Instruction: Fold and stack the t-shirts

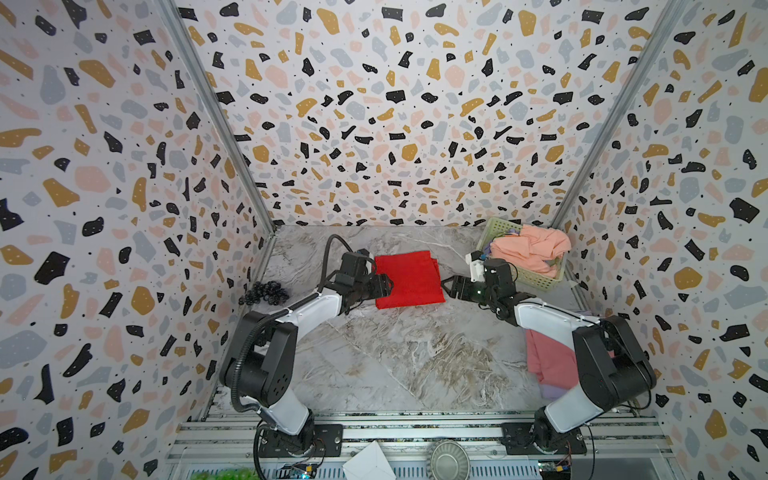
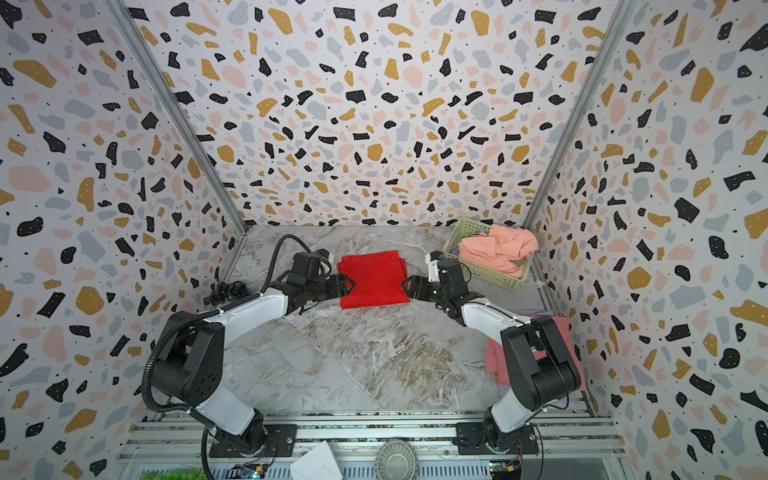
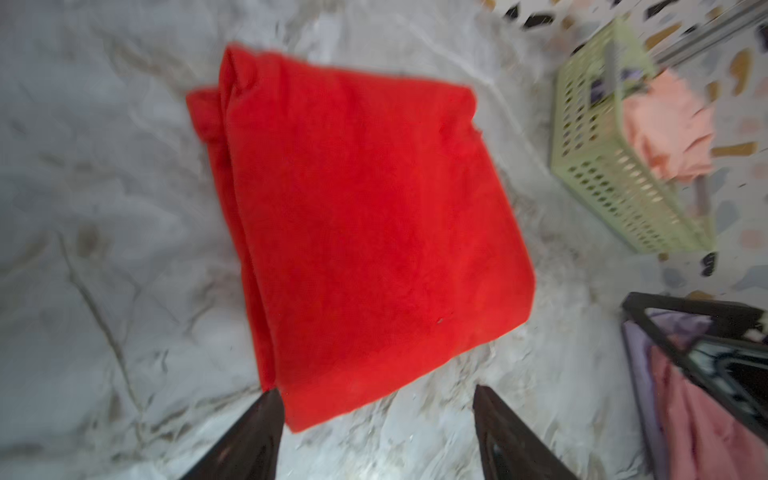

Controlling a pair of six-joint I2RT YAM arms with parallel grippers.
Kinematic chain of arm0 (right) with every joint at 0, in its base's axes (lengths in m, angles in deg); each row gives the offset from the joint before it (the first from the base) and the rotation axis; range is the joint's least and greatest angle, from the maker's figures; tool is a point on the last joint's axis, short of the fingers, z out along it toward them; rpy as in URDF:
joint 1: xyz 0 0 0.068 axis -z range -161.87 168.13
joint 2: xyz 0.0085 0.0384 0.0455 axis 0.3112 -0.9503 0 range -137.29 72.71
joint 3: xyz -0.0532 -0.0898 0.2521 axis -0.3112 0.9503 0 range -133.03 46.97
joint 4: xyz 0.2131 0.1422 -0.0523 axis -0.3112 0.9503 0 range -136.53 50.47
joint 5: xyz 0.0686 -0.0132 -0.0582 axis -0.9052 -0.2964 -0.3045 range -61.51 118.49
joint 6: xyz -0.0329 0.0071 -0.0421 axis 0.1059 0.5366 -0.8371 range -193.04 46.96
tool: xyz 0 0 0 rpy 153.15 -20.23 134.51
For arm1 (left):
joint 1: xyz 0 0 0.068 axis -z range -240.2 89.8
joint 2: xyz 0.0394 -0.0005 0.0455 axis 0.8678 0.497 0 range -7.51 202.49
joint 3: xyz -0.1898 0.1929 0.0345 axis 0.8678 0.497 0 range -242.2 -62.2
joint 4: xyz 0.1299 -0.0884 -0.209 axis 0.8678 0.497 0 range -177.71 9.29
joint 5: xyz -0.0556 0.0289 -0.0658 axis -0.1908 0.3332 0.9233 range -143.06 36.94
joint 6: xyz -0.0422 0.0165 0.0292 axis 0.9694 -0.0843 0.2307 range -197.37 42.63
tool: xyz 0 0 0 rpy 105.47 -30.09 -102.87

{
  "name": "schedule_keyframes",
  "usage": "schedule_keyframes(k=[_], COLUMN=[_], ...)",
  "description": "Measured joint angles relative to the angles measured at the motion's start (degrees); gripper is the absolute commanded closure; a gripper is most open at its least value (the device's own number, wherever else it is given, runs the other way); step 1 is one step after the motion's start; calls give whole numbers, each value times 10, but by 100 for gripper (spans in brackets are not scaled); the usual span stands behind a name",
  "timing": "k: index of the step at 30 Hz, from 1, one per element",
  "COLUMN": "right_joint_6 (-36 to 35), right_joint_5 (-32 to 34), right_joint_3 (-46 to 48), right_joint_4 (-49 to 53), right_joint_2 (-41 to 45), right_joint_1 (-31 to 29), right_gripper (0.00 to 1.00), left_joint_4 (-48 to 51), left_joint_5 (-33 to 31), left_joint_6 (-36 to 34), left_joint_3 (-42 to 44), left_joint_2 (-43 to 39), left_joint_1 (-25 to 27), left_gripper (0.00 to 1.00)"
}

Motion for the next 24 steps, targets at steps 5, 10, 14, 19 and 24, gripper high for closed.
schedule_keyframes(k=[5, 10, 14, 19, 24], right_joint_6=[33, 78, 110, 157, 205], right_joint_5=[-12, -38, -51, -52, -34], right_joint_3=[70, 127, 145, 156, 165], right_joint_4=[-21, -65, -102, -162, -208], right_joint_2=[17, 17, 11, -14, -32], right_joint_1=[-5, -5, -5, -6, -14], right_gripper=[18, 16, 15, 14, 11], left_joint_4=[-2, -60, -110, -159, -196], left_joint_5=[-19, -7, 5, 21, 45], left_joint_6=[5, 37, 59, 93, 147], left_joint_3=[35, 44, 43, 44, 45], left_joint_2=[22, 64, 85, 111, 120], left_joint_1=[-1, 0, 1, 12, 39], left_gripper=[25, 26, 38, 79, 99])
